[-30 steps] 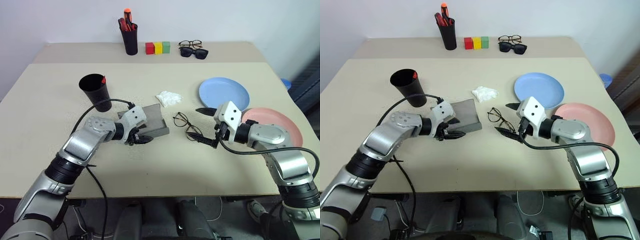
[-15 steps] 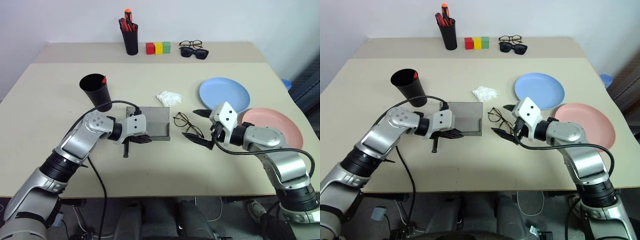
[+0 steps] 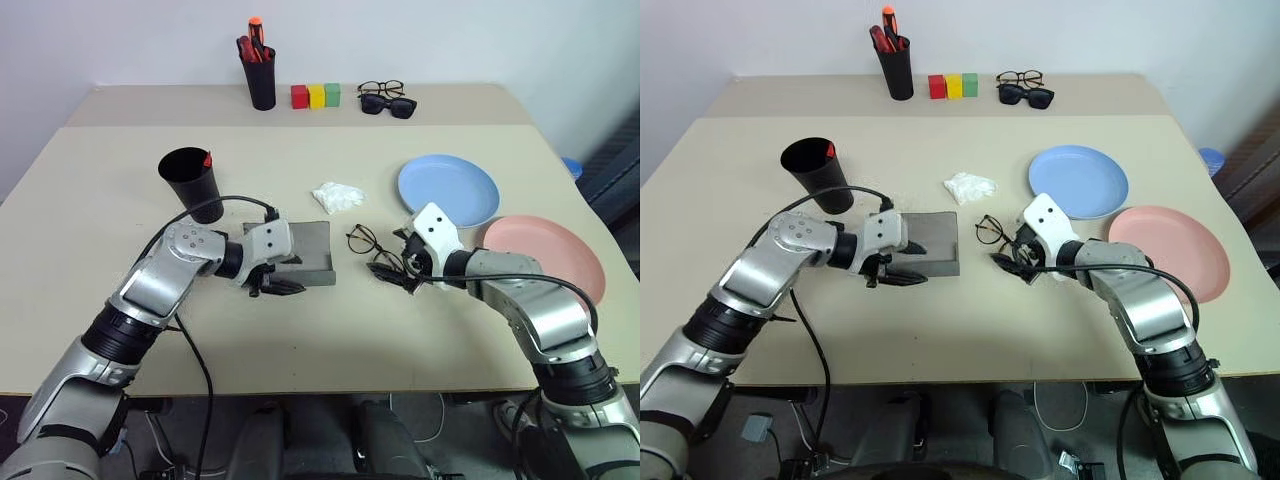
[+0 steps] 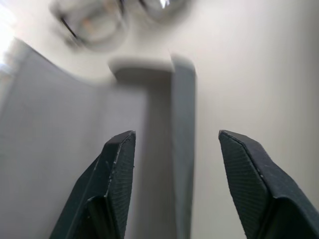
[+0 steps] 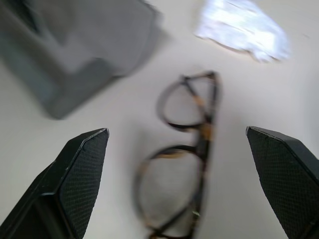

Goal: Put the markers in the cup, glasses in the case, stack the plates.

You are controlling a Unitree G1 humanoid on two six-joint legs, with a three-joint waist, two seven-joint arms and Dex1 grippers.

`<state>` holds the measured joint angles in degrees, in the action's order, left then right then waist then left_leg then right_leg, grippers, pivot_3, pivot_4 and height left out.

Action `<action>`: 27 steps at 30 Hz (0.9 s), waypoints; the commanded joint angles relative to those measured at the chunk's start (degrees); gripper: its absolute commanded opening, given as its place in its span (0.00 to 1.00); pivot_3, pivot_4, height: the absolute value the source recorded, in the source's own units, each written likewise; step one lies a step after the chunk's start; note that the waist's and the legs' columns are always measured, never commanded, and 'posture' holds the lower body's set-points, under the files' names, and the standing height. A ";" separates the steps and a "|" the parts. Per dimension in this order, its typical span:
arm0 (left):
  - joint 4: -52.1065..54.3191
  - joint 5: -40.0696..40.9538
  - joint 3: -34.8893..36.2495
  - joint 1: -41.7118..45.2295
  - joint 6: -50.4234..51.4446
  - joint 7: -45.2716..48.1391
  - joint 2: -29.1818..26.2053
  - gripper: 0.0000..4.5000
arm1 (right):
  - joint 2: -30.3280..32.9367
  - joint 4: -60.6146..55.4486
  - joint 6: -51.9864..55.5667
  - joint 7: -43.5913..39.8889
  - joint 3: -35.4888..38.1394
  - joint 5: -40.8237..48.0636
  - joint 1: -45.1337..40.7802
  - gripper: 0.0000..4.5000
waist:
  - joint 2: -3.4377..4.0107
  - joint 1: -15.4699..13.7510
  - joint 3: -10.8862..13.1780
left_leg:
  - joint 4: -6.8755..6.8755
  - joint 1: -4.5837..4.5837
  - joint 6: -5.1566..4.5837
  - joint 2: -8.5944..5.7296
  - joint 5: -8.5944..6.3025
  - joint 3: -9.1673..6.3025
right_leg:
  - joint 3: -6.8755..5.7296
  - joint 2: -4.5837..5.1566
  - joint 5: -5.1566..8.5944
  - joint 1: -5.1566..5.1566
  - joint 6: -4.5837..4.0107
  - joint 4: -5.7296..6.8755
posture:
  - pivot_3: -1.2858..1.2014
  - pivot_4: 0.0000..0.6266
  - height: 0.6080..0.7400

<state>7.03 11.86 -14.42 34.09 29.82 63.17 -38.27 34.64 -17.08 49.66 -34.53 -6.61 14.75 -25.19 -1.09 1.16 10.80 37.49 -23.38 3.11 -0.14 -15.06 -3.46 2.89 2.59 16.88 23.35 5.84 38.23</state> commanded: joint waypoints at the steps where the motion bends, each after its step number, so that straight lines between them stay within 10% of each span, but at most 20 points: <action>1: 3.93 4.45 9.71 -2.10 -0.63 -3.42 -0.38 0.62 | -1.35 0.81 2.24 2.21 -1.04 -1.17 -2.31 1.00 | 0.00 0.08 0.00 | 0.00 0.00 0.00 0.00 0.00 0.00 | 0.00 0.00 0.00 0.00 0.00 0.00 | 0.52 0.24 1.00; 12: 10.67 4.80 19.75 -18.57 -5.09 -9.76 -3.38 0.62 | -3.80 5.26 5.35 4.14 -2.67 -2.83 -6.69 1.00 | 0.01 -0.24 0.00 | 0.00 0.01 -0.01 0.00 -0.01 0.01 | 0.04 0.09 0.00 0.01 0.00 -0.02 | 0.52 0.24 1.00; 15: 13.42 5.80 21.39 -22.08 -4.23 -12.07 -2.49 0.63 | -3.33 6.19 5.75 4.00 -3.26 -3.45 -7.34 0.81 | 0.01 -0.33 0.00 | 0.00 0.01 -0.03 0.00 -0.02 0.00 | 0.03 0.10 0.00 -0.01 0.00 -0.04 | 0.52 0.24 1.00; 22: 16.23 7.66 23.57 -25.69 -2.91 -15.23 -2.25 0.63 | -0.50 6.13 5.49 1.94 -5.38 -4.80 -7.43 0.02 | -0.01 -0.13 -0.02 | -0.01 0.02 -0.04 0.00 -0.02 0.02 | 0.03 0.10 0.00 -0.01 0.00 -0.03 | 0.52 0.24 1.00; 27: 15.80 8.04 23.89 -25.58 -3.03 -16.15 -2.82 0.63 | -0.21 6.14 3.86 1.27 -6.21 -5.93 -8.25 0.02 | -0.04 -0.10 -0.05 | -0.02 0.14 -0.04 0.01 -0.02 0.01 | 0.02 0.08 0.00 -0.15 0.00 -0.04 | 0.52 0.24 1.00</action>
<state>21.49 19.26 7.80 8.15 27.09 47.34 -40.48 34.14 -10.84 54.19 -33.03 -12.74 9.41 -32.77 -1.13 1.06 10.75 37.46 -23.25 3.07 -0.13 -15.09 -3.45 2.91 2.67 16.88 23.21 5.84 38.18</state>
